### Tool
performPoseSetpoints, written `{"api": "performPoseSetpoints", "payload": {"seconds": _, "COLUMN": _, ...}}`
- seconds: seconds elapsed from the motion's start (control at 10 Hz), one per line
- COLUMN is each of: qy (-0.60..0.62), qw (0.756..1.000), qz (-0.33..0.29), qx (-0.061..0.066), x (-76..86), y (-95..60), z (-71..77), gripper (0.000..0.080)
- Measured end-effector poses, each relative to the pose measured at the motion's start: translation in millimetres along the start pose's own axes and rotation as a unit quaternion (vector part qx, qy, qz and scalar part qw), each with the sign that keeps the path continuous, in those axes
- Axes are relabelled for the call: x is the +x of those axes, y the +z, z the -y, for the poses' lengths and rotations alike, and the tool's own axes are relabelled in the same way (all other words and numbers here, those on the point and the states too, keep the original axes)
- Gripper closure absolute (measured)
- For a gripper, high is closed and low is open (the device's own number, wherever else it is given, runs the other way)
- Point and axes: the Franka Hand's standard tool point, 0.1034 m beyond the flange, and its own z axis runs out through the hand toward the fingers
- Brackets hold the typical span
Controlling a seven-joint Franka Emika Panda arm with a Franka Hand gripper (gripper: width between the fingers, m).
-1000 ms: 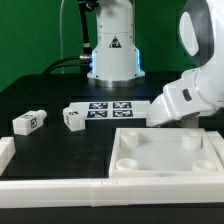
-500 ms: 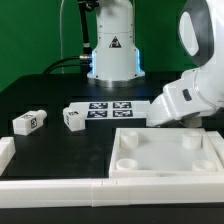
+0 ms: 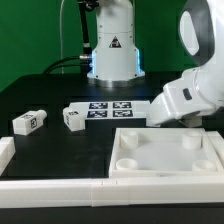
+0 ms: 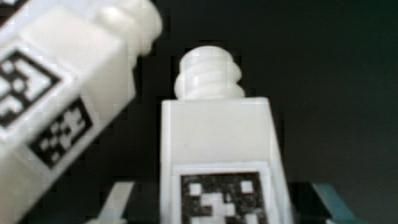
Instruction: Assemble one leg
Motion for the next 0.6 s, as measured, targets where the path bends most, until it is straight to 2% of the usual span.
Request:
{"api": "performPoseSetpoints", "payload": {"seconds": 0.2, "qy": 0.011, "qw": 1.000, "qz": 0.009, "qx": -0.005, "x": -22.6, "y": -23.3, "z": 3.5, "gripper": 0.0515}}
{"api": "performPoseSetpoints", "payload": {"seconds": 0.3, "qy": 0.013, "qw": 1.000, "qz": -0.004, "qx": -0.007, "x": -27.3, "y": -37.1, "z": 2.7, "gripper": 0.0515}}
{"api": "performPoseSetpoints", "payload": {"seconds": 0.4, "qy": 0.009, "qw": 1.000, "qz": -0.007, "qx": -0.007, "x": -30.3, "y": -41.2, "z": 1.9, "gripper": 0.0515}}
{"api": "performPoseSetpoints", "payload": {"seconds": 0.5, "qy": 0.009, "qw": 1.000, "qz": -0.011, "qx": -0.007, "x": -27.1, "y": -39.8, "z": 1.9, "gripper": 0.0515}}
{"api": "performPoseSetpoints", "payload": {"seconds": 0.6, "qy": 0.010, "qw": 0.998, "qz": -0.063, "qx": -0.009, "x": -17.0, "y": -45.4, "z": 0.8, "gripper": 0.0515}}
